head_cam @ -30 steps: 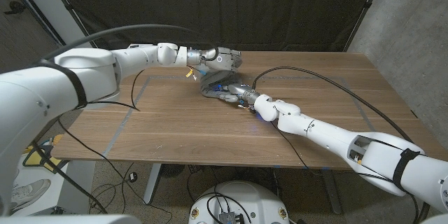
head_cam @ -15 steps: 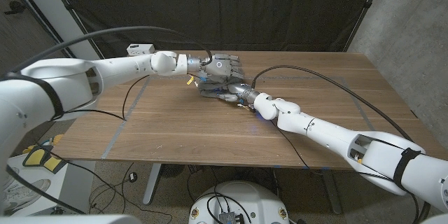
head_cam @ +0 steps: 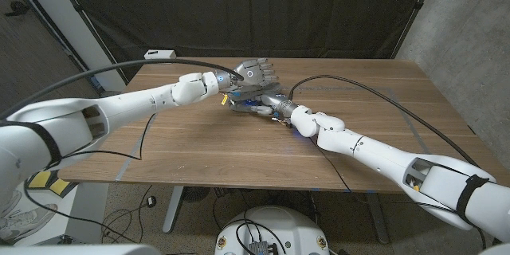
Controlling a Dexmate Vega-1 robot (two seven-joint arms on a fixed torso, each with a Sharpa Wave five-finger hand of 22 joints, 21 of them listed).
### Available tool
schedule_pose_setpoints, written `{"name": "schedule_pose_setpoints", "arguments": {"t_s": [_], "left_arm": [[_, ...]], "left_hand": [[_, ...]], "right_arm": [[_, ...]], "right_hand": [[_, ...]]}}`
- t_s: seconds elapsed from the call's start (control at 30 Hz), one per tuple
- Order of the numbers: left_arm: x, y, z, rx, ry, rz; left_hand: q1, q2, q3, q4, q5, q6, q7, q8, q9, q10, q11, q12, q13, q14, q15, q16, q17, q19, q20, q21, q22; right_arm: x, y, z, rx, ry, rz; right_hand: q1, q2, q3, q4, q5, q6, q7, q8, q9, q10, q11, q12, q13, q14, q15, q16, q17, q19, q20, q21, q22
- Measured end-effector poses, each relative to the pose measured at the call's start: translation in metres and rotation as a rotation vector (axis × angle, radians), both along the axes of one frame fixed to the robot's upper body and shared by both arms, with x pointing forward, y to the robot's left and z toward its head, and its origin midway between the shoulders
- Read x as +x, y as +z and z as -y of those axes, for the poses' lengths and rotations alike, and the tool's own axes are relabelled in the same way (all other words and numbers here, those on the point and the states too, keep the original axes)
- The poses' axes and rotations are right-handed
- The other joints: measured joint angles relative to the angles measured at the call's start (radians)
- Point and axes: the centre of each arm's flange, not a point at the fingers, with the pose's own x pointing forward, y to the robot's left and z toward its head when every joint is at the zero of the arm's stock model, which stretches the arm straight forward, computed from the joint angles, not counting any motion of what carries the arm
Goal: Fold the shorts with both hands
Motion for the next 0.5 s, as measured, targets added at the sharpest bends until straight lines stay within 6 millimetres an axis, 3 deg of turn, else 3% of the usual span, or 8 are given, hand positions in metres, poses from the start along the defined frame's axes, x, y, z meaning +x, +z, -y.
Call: {"name": "schedule_pose_setpoints", "arguments": {"t_s": [0.5], "left_arm": [[-0.010, -0.002, -0.013, -0.197, 0.069, 0.025]], "left_hand": [[-0.019, -0.004, 0.000, 0.008, -0.011, 0.011, -0.006, 0.009, 0.000, 0.005, -0.005, 0.012, 0.000, 0.000, 0.000, 0.004, 0.000, -0.004, 0.004, -0.008, 0.000]], "right_arm": [[-0.029, 0.015, 0.005, 0.016, -0.012, 0.066]], "right_hand": [[-0.005, -0.005, 0.000, 0.000, 0.000, 0.000, 0.000, 0.000, 0.000, -0.004, -0.004, 0.000, 0.000, 0.009, -0.002, 0.000, 0.000, 0.011, 0.000, 0.000, 0.000]]}}
